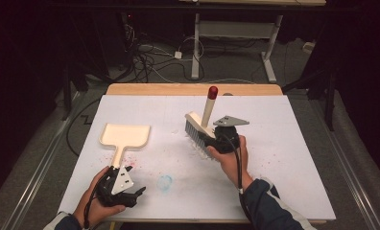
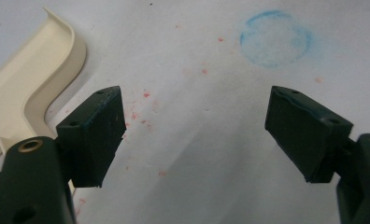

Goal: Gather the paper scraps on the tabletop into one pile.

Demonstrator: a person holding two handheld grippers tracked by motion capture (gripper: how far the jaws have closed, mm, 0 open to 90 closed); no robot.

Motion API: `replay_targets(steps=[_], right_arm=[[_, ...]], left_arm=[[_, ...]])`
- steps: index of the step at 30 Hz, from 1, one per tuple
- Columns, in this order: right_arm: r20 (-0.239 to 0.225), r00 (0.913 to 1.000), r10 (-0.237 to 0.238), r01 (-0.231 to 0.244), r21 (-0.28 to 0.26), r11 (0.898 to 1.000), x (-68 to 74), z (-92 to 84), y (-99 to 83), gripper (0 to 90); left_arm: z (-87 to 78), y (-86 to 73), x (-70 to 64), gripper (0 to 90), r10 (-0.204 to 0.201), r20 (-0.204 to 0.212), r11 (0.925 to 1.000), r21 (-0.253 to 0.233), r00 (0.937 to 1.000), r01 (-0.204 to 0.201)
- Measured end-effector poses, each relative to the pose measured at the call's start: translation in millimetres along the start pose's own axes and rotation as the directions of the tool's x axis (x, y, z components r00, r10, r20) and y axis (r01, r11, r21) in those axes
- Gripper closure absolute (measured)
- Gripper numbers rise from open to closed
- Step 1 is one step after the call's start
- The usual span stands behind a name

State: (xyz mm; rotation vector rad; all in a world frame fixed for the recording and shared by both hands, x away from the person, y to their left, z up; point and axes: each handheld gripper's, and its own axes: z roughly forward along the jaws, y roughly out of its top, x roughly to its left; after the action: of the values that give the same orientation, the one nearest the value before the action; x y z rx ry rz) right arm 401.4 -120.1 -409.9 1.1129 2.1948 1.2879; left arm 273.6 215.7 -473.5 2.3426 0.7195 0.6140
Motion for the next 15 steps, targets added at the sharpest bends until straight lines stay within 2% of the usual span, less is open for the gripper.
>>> replay_targets(steps=[3, 5, 7, 9, 11, 12, 13, 15], right_arm=[[0.012, 0.9996, -0.025, 0.025, 0.003, 1.000, -16.1, 2.6, 21.2, 67.6], [-0.001, 0.9994, -0.034, 0.034, 0.006, 0.999, -28.5, 11.4, 29.9, 67.6], [0.024, 0.9971, -0.073, 0.072, 0.038, 0.997, -41.6, 23.7, 37.1, 67.6], [0.078, 0.9883, -0.131, 0.126, 0.067, 0.990, -54.1, 36.5, 42.0, 67.6], [0.074, 0.9806, -0.182, 0.176, 0.077, 0.981, -66.0, 50.0, 44.3, 67.7], [0.099, 0.9732, -0.208, 0.199, 0.090, 0.976, -70.2, 56.9, 44.6, 67.7], [0.108, 0.9698, -0.219, 0.208, 0.099, 0.973, -73.7, 63.5, 43.9, 67.7], [0.092, 0.9657, -0.243, 0.233, 0.106, 0.967, -80.6, 76.9, 42.2, 67.7]], left_arm=[[0.5, 0.1, 0.5, 19.7, 0.003, 0.002, 1.0000, 0.000, 1.0000, -0.003], [0.5, 0.2, 0.4, 19.7, 0.003, 0.002, 1.0000, 0.000, 1.0000, -0.003], [1.0, 0.0, 0.8, 19.7, -0.001, 0.004, 1.0000, -0.002, 1.0000, 0.001], [1.1, -0.1, 1.1, 19.7, -0.003, 0.005, 1.0000, -0.003, 1.0000, 0.003], [1.3, -0.1, 1.9, 19.7, 0.001, 0.002, 1.0000, 0.003, 1.0000, -0.001], [1.7, -0.1, 2.1, 19.8, -0.005, 0.003, 1.0000, -0.003, 1.0000, 0.005], [1.9, 0.1, 2.6, 19.7, -0.008, 0.004, 1.0000, -0.004, 1.0000, 0.008], [2.5, 0.4, 3.2, 19.7, -0.007, 0.006, 1.0000, -0.002, 1.0000, 0.007]])
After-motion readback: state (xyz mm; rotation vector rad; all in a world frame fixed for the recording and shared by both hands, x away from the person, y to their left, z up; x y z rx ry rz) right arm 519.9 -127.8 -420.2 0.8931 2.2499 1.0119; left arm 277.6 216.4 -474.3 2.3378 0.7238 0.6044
